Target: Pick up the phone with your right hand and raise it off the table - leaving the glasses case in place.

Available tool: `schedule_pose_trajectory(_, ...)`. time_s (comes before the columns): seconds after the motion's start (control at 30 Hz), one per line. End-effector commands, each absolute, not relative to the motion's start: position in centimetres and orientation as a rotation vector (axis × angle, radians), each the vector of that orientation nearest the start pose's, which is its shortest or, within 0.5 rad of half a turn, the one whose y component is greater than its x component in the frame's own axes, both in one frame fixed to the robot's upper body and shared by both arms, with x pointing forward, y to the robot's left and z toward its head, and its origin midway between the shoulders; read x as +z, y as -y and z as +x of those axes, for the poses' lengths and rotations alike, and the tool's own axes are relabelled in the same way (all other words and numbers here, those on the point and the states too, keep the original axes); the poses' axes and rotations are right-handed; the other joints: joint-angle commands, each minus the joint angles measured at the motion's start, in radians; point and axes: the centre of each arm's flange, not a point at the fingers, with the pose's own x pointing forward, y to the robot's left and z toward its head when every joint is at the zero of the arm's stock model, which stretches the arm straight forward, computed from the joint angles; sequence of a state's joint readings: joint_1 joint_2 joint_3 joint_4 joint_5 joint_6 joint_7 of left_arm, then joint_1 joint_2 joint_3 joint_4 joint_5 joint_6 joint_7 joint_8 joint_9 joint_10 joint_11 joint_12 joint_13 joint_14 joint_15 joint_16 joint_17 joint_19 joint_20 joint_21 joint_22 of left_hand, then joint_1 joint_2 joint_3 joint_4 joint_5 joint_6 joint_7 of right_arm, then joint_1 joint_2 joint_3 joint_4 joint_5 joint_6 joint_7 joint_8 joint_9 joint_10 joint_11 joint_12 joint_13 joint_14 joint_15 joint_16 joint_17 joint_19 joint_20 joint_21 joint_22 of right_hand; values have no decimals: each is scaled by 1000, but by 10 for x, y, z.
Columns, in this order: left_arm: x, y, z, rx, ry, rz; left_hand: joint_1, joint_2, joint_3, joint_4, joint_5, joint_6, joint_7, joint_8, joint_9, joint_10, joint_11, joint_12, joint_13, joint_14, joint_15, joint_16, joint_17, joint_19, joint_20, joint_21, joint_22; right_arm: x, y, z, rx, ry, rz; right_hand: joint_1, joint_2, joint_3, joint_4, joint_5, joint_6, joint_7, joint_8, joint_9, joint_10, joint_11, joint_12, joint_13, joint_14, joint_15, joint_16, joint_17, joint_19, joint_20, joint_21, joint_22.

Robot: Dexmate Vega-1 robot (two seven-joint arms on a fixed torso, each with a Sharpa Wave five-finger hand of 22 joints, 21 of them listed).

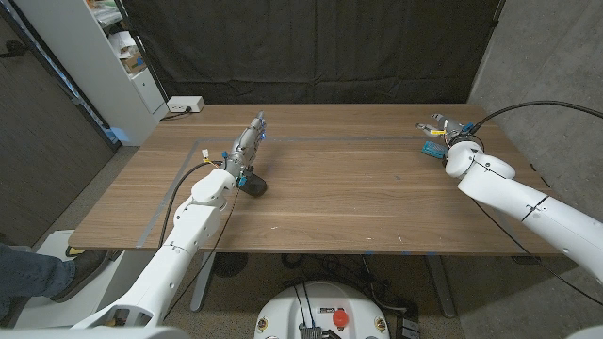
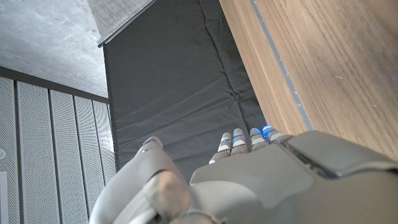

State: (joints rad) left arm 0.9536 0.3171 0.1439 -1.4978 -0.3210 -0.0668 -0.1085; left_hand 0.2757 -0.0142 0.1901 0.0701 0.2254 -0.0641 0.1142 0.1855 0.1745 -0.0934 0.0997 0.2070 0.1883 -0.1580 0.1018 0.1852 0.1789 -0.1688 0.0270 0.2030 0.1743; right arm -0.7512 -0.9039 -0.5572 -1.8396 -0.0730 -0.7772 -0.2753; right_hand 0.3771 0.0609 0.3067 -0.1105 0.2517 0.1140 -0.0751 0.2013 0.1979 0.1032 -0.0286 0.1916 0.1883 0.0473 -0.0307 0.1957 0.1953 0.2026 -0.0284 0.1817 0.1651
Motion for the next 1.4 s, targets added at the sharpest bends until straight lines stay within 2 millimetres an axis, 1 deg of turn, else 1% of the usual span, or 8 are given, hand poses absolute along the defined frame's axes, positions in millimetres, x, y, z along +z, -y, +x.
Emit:
schedule_pose_trajectory(0.03, -21, -256, 629, -220, 573, 67, 5, 8, 2, -5, -1, 3, 1, 4, 5, -1, -3, 3, 4, -3, -3, 2, 3, 0, 5, -2, 3, 35, 351, 600, -438, 168, -1073, 15, 0, 3, -10, 6, -5, 2, -2, 1, -9, 2, -3, 2, -5, 3, -1, -1, -5, 1, 1, 2)
schedule_pose_trajectory(0.5, -20, -260, 625, -214, 580, 68, 5, 9, 1, -7, -3, 4, 0, 4, 5, -1, -4, 3, 4, -3, -4, 2, 3, -1, 8, -3, 4, 38, 351, 604, -429, 120, -1095, 41, 0, 12, -27, 3, -11, -3, -3, 1, -18, -2, -5, 2, -13, 9, -3, -3, -7, -4, 1, 2)
schedule_pose_trajectory(0.8, -18, -260, 623, -214, 584, 66, 6, 9, 1, -8, -4, 4, -1, 4, 5, -1, -4, 3, 4, -3, -4, 2, 4, -3, 10, -4, 4, 42, 352, 610, -415, 86, -1114, 62, -8, 17, -41, 1, -17, -11, -5, 1, -29, -6, -7, 2, -19, 15, -5, -4, -9, 9, 2, 1)
schedule_pose_trajectory(0.93, -19, -262, 622, -208, 586, 62, 6, 10, 0, -9, -5, 6, -1, 5, 5, 0, -5, 3, 5, -2, -4, 3, 4, -3, 12, -4, 4, 43, 352, 612, -413, 82, -1109, 80, -15, 22, -51, 2, -17, -16, -3, 0, -30, -16, -5, 2, -17, 25, -2, -4, 2, 23, 6, 1)
schedule_pose_trajectory(1.0, -19, -263, 622, -207, 583, 64, 6, 10, 0, -9, -5, 6, -1, 5, 5, 1, -6, 4, 5, -2, -4, 3, 4, -3, 12, -4, 4, 43, 352, 614, -414, 74, -1115, 99, -19, 28, -59, 2, -18, -21, -2, 0, -29, -17, -3, 2, -13, 25, 0, -4, 13, 40, 9, 1)
schedule_pose_trajectory(1.1, -20, -265, 622, -201, 582, 62, 6, 10, 0, -9, -5, 6, -2, 5, 5, 1, -6, 3, 5, -2, -5, 3, 4, -4, 12, -4, 4, 44, 351, 615, -412, 61, -1119, 121, -25, 34, -65, 3, -20, -23, -1, 0, -30, -19, -2, 3, -12, 30, 1, -4, 27, 55, 12, 0)
schedule_pose_trajectory(1.27, -22, -267, 621, -197, 581, 61, 7, 11, 0, -10, -6, 7, -1, 5, 5, 1, -6, 4, 5, -3, -4, 2, 4, -5, 13, -5, 4, 44, 352, 617, -411, 45, -1124, 143, -37, 38, -69, 3, -24, -25, -2, 0, -35, -19, -2, 3, -16, 38, 0, -4, 37, 85, 13, 0)
schedule_pose_trajectory(1.4, -21, -267, 620, -198, 581, 61, 7, 11, -1, -10, -6, 7, -1, 5, 6, 1, -6, 4, 5, -3, -4, 2, 4, -6, 13, -5, 4, 44, 353, 618, -407, 33, -1125, 152, -44, 39, -70, 3, -27, -26, -2, 0, -38, -21, -3, 3, -19, 39, -1, -4, 40, 98, 12, 0)
